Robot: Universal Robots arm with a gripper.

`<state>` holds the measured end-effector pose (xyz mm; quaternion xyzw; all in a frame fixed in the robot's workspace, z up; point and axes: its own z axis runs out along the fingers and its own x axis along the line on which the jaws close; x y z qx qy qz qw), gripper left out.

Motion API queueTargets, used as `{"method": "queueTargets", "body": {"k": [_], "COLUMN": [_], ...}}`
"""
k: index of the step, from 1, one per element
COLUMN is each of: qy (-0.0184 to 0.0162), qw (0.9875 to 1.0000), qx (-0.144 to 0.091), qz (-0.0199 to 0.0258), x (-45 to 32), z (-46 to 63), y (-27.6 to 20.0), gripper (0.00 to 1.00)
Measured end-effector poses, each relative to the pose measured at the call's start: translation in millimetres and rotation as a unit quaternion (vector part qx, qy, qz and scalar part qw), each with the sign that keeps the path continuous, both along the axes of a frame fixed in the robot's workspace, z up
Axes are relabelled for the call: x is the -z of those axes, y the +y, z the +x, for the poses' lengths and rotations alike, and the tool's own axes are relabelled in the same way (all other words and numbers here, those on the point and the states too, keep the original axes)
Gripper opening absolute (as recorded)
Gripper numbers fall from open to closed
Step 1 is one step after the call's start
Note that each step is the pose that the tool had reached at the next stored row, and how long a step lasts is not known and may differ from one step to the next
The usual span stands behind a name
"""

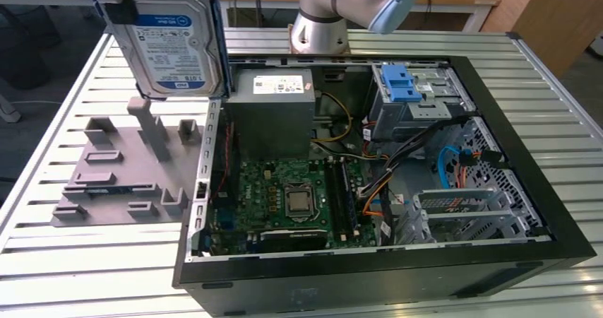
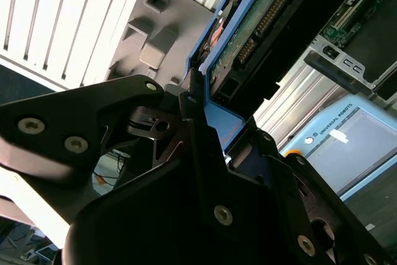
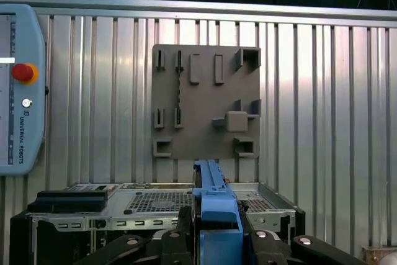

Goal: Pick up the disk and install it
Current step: 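Pick up the disk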

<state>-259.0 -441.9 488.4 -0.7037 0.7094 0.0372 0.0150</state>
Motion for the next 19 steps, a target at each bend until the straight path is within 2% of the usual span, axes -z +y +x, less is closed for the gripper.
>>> {"method": "queueTargets", "body": {"k": [19], "qy": [0.0000], "qw": [1.0000], "qx": [0.000], "qz": [0.0000], "x": [0.0], "z": [23.0], "y": [-9.5], "gripper": [0.36]}}
